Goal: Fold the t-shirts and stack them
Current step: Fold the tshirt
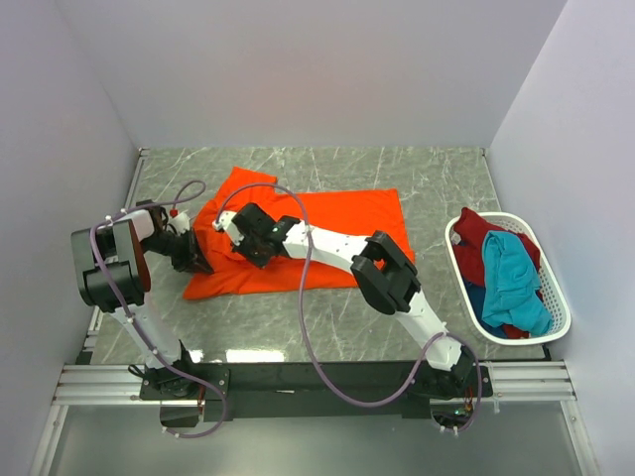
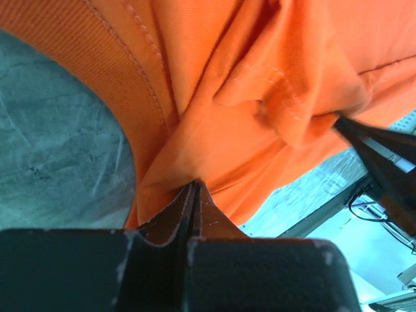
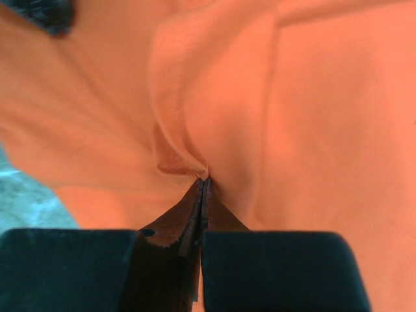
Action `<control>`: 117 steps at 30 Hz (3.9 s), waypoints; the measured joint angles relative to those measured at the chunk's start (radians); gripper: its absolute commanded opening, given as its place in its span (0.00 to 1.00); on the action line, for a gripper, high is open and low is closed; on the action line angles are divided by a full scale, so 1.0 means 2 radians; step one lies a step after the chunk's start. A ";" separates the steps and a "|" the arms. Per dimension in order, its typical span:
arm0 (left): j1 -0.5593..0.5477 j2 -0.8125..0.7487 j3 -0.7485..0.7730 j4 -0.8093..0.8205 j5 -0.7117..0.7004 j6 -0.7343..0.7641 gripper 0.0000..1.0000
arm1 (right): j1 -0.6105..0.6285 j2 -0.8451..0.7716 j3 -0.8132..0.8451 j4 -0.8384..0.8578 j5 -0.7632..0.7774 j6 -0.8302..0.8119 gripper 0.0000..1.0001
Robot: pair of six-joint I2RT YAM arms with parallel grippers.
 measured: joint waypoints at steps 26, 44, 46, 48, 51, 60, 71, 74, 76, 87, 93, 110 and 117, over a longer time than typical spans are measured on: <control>-0.008 -0.047 0.048 0.010 0.000 -0.003 0.06 | -0.087 -0.029 0.030 -0.034 -0.032 0.050 0.16; -0.081 0.014 0.056 0.046 -0.053 -0.044 0.12 | -0.087 -0.051 -0.088 -0.086 -0.160 0.071 0.04; -0.086 0.023 0.060 0.048 -0.055 -0.049 0.14 | -0.087 -0.049 -0.088 -0.083 -0.157 0.073 0.04; -0.093 0.029 0.065 0.049 -0.057 -0.056 0.16 | -0.087 -0.047 -0.088 -0.081 -0.156 0.075 0.04; -0.101 0.037 0.081 0.053 -0.057 -0.067 0.16 | -0.087 -0.047 -0.088 -0.080 -0.156 0.077 0.04; -0.105 0.098 0.212 0.074 -0.054 -0.098 0.23 | -0.087 -0.047 -0.088 -0.079 -0.156 0.077 0.05; -0.095 0.042 0.197 0.021 -0.026 -0.015 0.32 | -0.164 -0.112 -0.126 -0.127 -0.185 0.049 0.24; -0.091 -0.003 0.168 -0.031 -0.016 0.043 0.38 | -0.227 -0.163 -0.157 -0.145 -0.185 0.029 0.25; -0.090 -0.029 0.145 -0.058 -0.013 0.077 0.38 | -0.268 -0.193 -0.183 -0.157 -0.182 0.014 0.25; -0.083 -0.034 0.028 -0.101 -0.083 0.155 0.39 | -0.301 -0.207 -0.315 -0.191 -0.121 -0.038 0.36; -0.068 -0.031 -0.007 -0.086 -0.120 0.157 0.39 | -0.302 -0.205 -0.317 -0.189 -0.114 -0.039 0.40; -0.040 -0.016 0.065 -0.133 -0.124 0.192 0.52 | -0.282 -0.226 -0.360 -0.246 -0.182 -0.044 0.48; -0.038 -0.013 0.225 -0.115 -0.024 0.166 0.57 | -0.337 -0.212 -0.191 -0.278 -0.182 -0.051 0.52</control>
